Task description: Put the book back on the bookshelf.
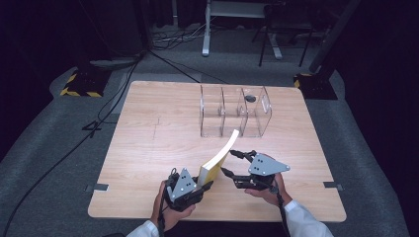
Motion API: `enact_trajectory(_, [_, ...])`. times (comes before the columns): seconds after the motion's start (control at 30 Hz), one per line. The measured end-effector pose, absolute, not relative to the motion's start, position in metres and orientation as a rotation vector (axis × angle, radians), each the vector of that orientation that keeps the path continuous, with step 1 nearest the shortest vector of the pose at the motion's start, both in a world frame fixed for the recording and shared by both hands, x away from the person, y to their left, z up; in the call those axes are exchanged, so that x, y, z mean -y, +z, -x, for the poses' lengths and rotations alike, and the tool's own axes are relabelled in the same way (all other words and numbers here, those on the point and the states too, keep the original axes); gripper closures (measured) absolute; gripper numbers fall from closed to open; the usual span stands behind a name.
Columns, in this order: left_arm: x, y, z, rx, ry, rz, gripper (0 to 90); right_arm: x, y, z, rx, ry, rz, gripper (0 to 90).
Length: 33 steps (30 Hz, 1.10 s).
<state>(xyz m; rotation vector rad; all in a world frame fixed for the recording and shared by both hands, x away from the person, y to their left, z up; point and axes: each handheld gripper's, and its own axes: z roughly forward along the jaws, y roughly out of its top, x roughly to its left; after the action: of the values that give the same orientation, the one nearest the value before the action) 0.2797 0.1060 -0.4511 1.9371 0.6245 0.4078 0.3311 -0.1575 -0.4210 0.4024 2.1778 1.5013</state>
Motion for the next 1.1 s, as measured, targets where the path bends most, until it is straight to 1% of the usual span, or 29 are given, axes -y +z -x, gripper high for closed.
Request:
enact_trajectory(0.27, [-0.121,-0.454,-0.287,-0.516,0.306,-1.942,74.3,0.177,-0.419,-0.343,-2.178,1.548,-0.456,35.7])
enact_trajectory(0.3, [-0.123,-0.454,-0.287,-0.472,0.280,-1.958,74.3,0.180,-0.419,-0.347,-2.216,1.578,-0.437,31.1])
enact_trajectory(0.43, [-0.127,-0.454,-0.289,-0.428,0.246,-1.962,74.1,0.181,-0.423,-0.350,-2.314,1.597,-0.346,29.9])
enact_trajectory(0.5, [-0.128,-0.454,-0.292,-0.400,0.208,-1.963,73.9,0.179,-0.425,-0.350,-2.347,1.589,-0.322,29.1])
enact_trajectory(0.6, [-0.131,-0.453,-0.297,-0.382,0.194,-1.969,73.3,0.171,-0.432,-0.350,-2.416,1.579,-0.264,30.8])
enact_trajectory(0.63, [-0.133,-0.453,-0.299,-0.389,0.205,-1.969,73.4,0.170,-0.433,-0.350,-2.403,1.571,-0.266,32.3])
enact_trajectory(0.73, [-0.140,-0.454,-0.303,-0.420,0.208,-1.960,72.6,0.174,-0.432,-0.352,-2.400,1.616,-0.286,43.4])
enact_trajectory(0.8, [-0.142,-0.453,-0.304,-0.439,0.244,-1.975,69.7,0.177,-0.433,-0.353,-2.410,1.630,-0.286,48.2])
enact_trajectory(0.93, [-0.144,-0.452,-0.306,-0.463,0.296,-1.999,64.7,0.181,-0.432,-0.351,-2.407,1.638,-0.270,57.5])
enact_trajectory(1.1, [-0.147,-0.453,-0.307,-0.472,0.345,-2.027,59.6,0.184,-0.431,-0.345,-2.427,1.643,-0.186,65.8])
